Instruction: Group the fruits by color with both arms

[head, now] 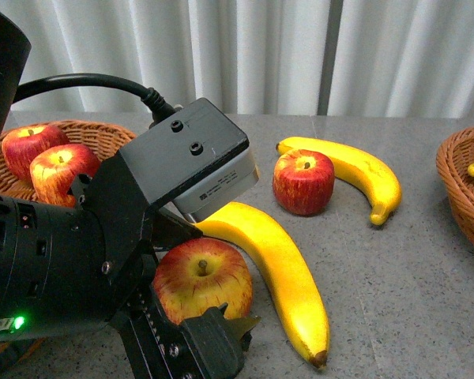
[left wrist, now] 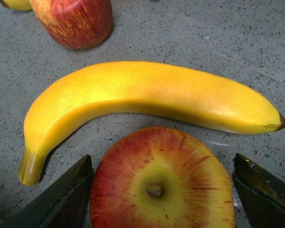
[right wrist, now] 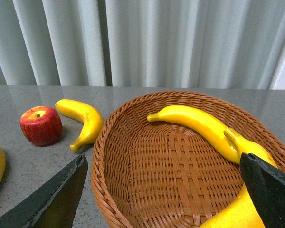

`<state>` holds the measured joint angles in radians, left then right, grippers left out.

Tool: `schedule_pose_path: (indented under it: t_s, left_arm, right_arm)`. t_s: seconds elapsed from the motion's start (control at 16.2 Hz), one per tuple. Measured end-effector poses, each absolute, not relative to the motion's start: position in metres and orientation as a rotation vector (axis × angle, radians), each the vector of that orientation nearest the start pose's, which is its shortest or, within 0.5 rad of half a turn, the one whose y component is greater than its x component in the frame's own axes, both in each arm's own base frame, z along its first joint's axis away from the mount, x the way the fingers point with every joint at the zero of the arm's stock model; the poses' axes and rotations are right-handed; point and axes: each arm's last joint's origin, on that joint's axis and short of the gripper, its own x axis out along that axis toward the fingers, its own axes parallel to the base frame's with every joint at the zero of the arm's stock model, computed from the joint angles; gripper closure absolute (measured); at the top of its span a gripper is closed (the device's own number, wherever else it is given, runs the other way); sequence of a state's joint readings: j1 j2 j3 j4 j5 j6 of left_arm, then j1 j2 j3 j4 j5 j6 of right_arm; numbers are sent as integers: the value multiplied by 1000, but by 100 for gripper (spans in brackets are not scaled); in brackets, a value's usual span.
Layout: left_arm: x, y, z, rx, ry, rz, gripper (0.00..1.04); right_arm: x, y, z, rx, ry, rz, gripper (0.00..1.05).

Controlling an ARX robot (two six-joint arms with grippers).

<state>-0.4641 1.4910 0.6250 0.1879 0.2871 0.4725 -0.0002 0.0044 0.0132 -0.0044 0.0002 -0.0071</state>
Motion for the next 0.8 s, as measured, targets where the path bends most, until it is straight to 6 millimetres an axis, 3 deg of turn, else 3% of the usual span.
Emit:
schedule_pose_path:
  t_s: [0.12, 0.37, 0.56, 0.68, 0.8]
  left_arm:
    - [245, -132, 158, 505, 510, -870, 32]
    - [243, -133, 165, 532, 476, -857, 37]
    - [237, -131, 207, 522, 267, -728, 37]
    - [237, -111, 237, 432, 145, -509, 38]
    - [239, -71, 244, 302, 132, -224, 38]
  right_arm:
    - [97, 0, 167, -7, -4, 0, 6]
    - [97, 0, 167, -7, -4, 0, 6]
    - [97, 0, 167, -7, -4, 0, 6]
    - [97, 0, 167, -7, -4, 0, 6]
    - [97, 0, 167, -7, -4, 0, 6]
